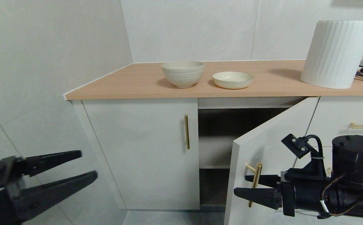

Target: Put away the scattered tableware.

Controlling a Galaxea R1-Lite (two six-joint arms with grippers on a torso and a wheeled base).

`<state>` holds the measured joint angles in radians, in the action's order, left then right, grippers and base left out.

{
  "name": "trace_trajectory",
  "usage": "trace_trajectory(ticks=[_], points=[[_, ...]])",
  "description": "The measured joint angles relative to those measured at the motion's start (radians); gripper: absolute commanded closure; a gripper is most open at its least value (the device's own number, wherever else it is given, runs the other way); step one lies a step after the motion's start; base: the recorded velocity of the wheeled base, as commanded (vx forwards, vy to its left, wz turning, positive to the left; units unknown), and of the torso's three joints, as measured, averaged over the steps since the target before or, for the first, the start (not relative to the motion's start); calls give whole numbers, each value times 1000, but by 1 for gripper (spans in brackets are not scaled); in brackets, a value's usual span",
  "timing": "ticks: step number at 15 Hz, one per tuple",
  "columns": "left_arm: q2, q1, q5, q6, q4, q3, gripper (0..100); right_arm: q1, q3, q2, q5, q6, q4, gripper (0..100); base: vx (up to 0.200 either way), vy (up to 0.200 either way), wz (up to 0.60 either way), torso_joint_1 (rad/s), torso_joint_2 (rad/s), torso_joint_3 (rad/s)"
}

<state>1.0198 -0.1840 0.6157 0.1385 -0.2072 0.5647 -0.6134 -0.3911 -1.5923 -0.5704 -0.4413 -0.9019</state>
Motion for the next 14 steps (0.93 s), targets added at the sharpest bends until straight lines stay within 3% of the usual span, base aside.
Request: trace_trajectory(ticks=[2,6,7,9,11,14], points=[[164,-110,9,43,-133,6,0,-2,2,1,0,2,-1,0,0,0,0,0,0,0],[399,-260,11,81,-385,-72,0,-2,5,0,-1,5,-2,0,0,0,0,0,0,0],[441,-281,10,87,-468,-97,100,-2,6,-1,-1,7,-3,0,0,0,0,0,0,0],[508,-305,7,111,-556,-135,100,-2,7,-6,-1,8,-4,0,0,0,0,0,0,0],[541,-311,9,132,-566,-130,100,-2,8,-10,-1,7,-5,0,0,0,0,0,0,0],[615,-319,6,139,-569,-19,100,-2,7,-9,-1,7,-3,0,0,0,0,0,0,0]])
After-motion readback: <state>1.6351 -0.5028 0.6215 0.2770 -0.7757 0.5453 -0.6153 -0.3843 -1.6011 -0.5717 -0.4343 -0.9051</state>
